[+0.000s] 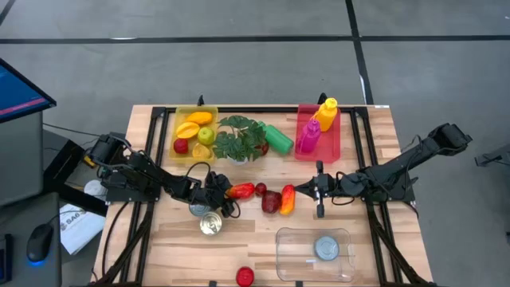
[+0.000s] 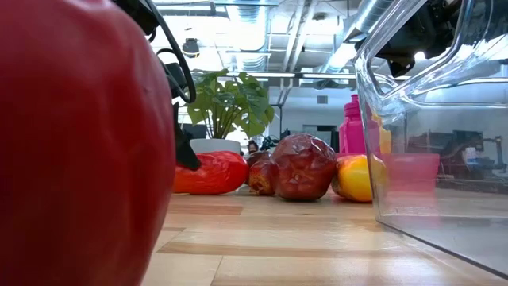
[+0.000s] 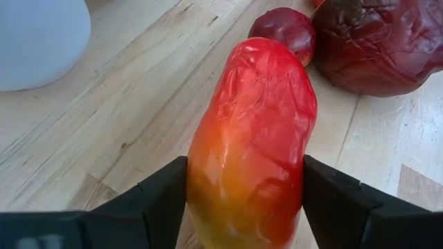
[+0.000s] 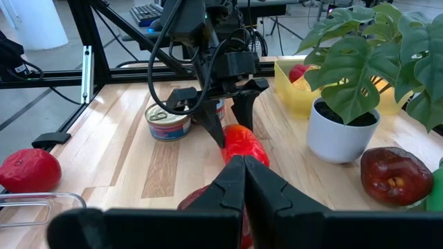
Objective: Pick & Place Food Item
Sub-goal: Put the orange mango into the yellow bin
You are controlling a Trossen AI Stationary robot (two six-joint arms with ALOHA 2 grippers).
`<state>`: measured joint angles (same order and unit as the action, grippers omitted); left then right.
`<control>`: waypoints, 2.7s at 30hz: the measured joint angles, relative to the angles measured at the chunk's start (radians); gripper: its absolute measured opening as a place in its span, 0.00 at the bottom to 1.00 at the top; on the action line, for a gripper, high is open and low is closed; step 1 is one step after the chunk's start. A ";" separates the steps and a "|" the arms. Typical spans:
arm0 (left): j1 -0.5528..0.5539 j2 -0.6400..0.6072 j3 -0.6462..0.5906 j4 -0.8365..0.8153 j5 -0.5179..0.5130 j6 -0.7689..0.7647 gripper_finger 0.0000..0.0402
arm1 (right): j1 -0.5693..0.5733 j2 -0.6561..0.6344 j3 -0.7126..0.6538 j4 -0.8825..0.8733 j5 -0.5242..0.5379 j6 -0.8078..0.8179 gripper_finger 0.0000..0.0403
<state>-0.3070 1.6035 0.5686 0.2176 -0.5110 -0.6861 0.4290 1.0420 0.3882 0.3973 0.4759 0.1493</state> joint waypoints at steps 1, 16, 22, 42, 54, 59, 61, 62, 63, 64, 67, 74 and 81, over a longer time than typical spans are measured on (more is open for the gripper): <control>0.000 0.000 0.000 0.000 0.000 0.000 0.59 | 0.000 0.000 0.000 0.000 0.000 0.000 0.00; 0.000 0.000 0.000 0.054 0.026 -0.003 0.60 | 0.000 0.000 0.000 0.000 0.000 0.000 0.00; 0.000 -0.012 0.000 0.105 0.078 0.019 0.59 | 0.000 0.000 0.000 0.000 0.000 0.000 0.00; -0.088 -0.451 0.001 0.106 0.052 0.275 0.59 | 0.001 0.000 0.000 -0.008 0.000 0.000 0.00; -0.106 -0.491 0.001 0.104 -0.091 0.316 0.58 | 0.001 0.000 0.000 -0.008 0.000 0.000 0.00; -0.105 -0.508 0.001 0.117 -0.313 0.373 0.58 | 0.000 0.000 0.000 -0.008 0.000 0.000 0.00; -0.105 -0.519 0.001 0.122 -0.400 0.409 0.59 | 0.000 0.000 0.000 -0.008 0.000 0.000 0.00; -0.105 -0.526 0.001 0.130 -0.438 0.424 0.59 | 0.000 0.000 0.000 -0.008 0.000 0.000 0.00; -0.105 -0.535 0.001 0.137 -0.471 0.442 0.59 | 0.000 0.000 0.000 -0.010 0.000 0.000 0.00; -0.105 -0.544 0.001 0.137 -0.504 0.455 0.59 | 0.000 0.000 0.000 -0.011 0.000 0.000 0.00; -0.105 -0.576 0.001 0.137 -0.587 0.490 0.58 | 0.000 0.000 0.000 -0.013 0.000 0.000 0.00; -0.104 -0.628 0.001 0.136 -0.801 0.571 0.59 | 0.000 0.000 0.000 -0.015 0.000 0.000 0.00; -0.059 -0.635 0.001 0.134 -0.881 0.653 0.58 | 0.000 0.000 0.000 -0.015 0.000 0.000 0.00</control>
<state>-0.3657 0.9684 0.5694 0.3511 -1.3918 -0.0330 0.4290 1.0416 0.3881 0.3824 0.4759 0.1493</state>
